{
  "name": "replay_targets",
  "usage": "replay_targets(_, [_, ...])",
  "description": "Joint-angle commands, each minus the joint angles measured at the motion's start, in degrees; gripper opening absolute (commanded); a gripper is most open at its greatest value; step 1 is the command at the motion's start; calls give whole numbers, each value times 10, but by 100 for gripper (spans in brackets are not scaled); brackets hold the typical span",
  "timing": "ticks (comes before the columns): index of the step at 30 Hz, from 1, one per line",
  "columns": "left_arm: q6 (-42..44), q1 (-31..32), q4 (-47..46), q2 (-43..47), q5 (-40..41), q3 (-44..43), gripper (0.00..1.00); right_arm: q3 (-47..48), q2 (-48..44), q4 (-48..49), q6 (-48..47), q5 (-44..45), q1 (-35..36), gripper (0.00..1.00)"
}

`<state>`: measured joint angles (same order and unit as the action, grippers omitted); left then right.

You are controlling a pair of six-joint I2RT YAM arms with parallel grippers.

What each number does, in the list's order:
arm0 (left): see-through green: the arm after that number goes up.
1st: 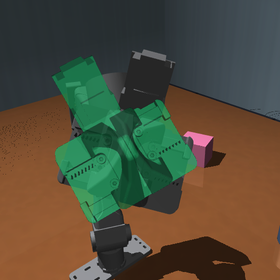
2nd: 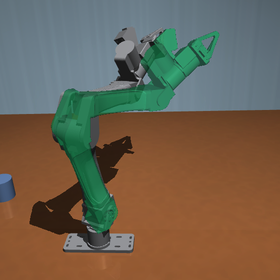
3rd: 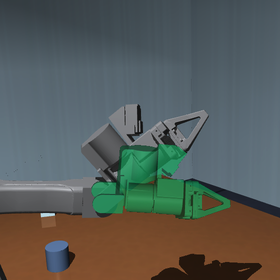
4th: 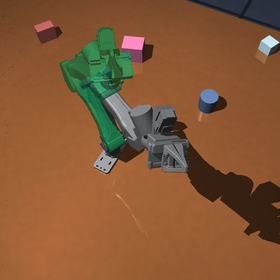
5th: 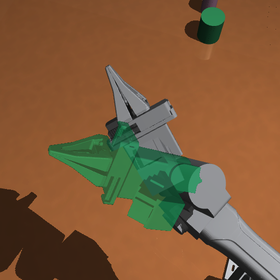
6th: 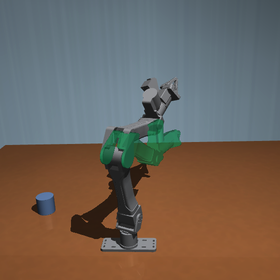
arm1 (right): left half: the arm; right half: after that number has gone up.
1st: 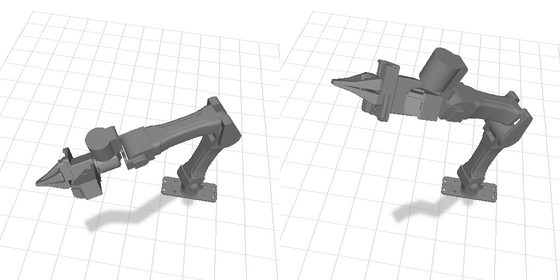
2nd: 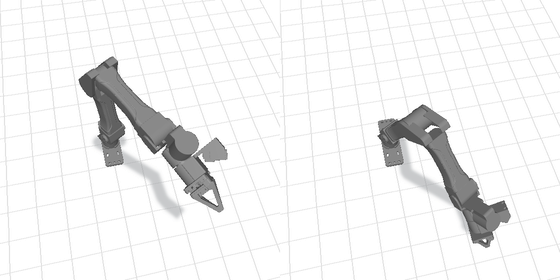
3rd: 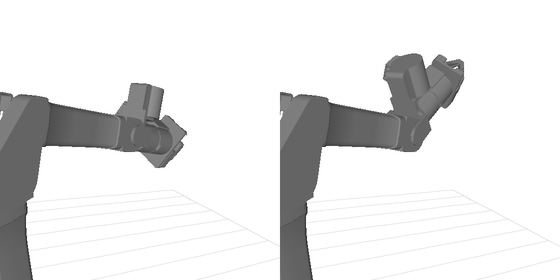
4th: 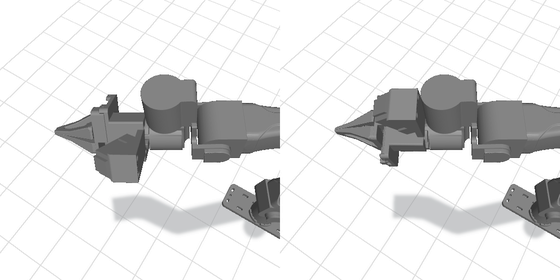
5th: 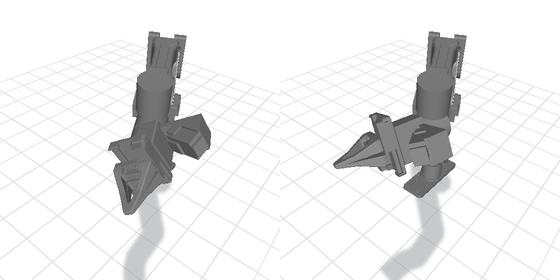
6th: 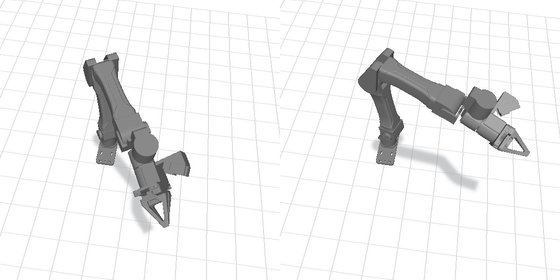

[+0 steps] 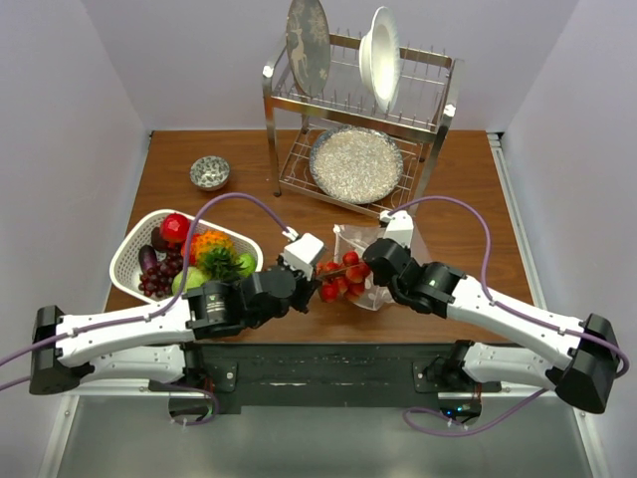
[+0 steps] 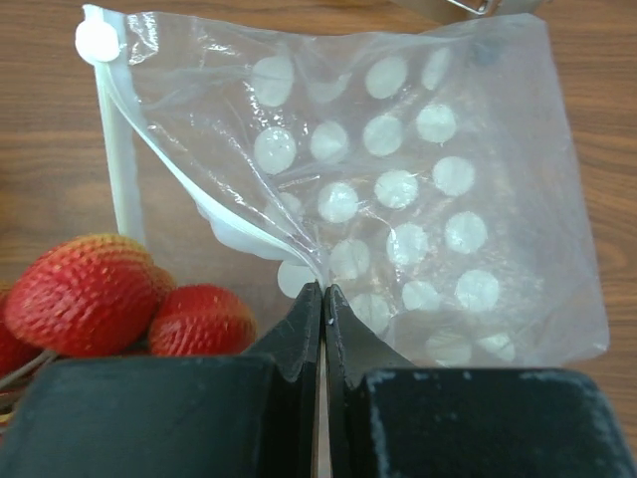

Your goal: Open the zip-top bag and remove the fake food

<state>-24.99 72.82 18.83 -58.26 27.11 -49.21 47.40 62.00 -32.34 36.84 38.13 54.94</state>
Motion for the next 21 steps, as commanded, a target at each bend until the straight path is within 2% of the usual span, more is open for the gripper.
replay_targets(1, [-18,1,2,31,39,-47,0,-9,-2,46,-5,-26,-2,0])
replay_targets(10, [-77,0,109,74,142,-120,0,-22,-17,61,-13,-48,-16,0])
replay_targets(14, [-144,-15,196,82,249,-168,0,-24,-18,80,-20,-83,-16,0])
replay_targets(17, [-158,-75,255,91,263,-185,0,-23,-14,90,-29,-98,-16,0])
replay_targets(18, [-147,-127,255,93,253,-184,0,-23,-13,93,-33,-108,-16,0])
replay_targets(20, [-113,-187,250,86,214,-179,0,-19,-7,101,-42,-120,-16,0])
replay_targets(21, [-105,-249,248,81,199,-177,0,-16,3,101,-47,-128,-16,0])
